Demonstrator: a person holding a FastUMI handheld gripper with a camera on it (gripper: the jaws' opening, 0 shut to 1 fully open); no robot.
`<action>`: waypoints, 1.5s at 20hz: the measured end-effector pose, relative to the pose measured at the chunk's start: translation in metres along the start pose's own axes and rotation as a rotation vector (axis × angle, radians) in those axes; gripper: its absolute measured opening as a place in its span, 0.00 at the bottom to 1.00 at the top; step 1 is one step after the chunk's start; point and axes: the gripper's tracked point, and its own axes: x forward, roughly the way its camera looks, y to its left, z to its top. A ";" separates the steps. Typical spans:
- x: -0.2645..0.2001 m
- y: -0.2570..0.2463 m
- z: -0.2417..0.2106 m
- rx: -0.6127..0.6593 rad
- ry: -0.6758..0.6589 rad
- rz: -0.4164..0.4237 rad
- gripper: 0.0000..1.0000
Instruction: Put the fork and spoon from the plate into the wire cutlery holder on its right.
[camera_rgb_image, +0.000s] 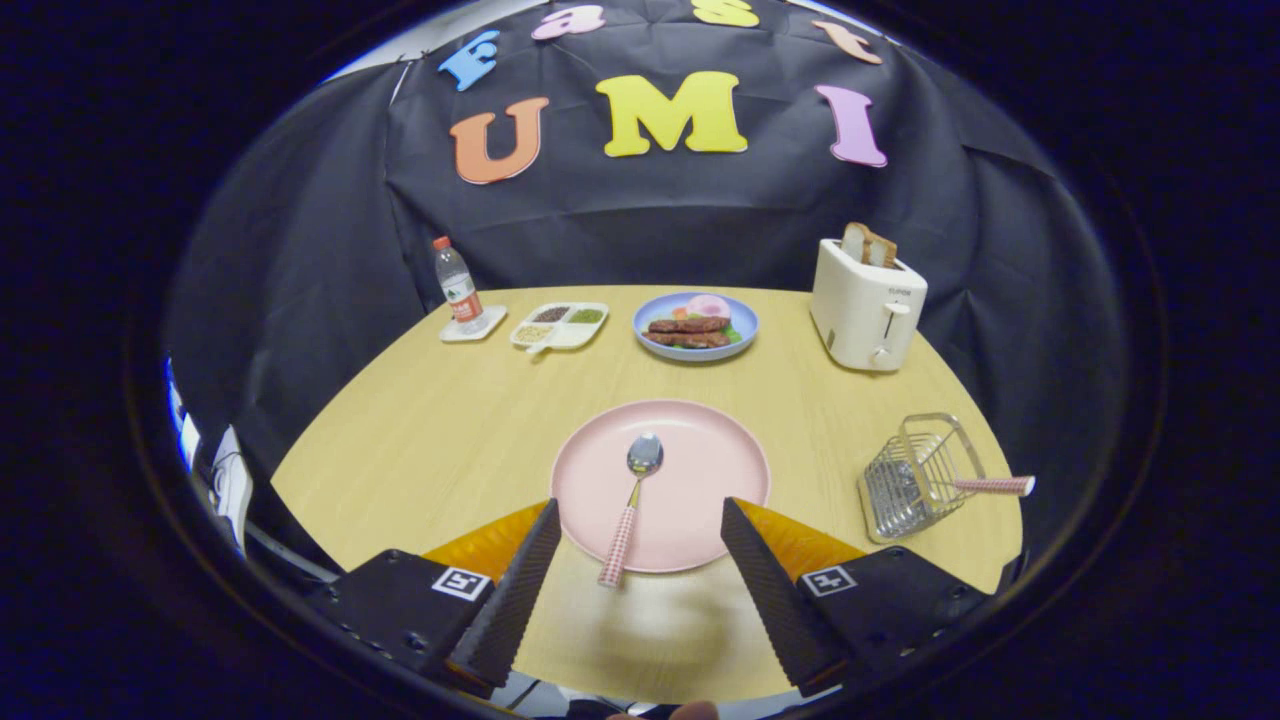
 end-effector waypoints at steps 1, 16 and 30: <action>0.005 0.002 -0.011 0.014 0.015 -0.011 0.97; 0.045 0.020 -0.072 -0.023 0.060 -0.078 0.52; 0.007 -0.012 -0.026 -0.034 0.105 -0.099 0.01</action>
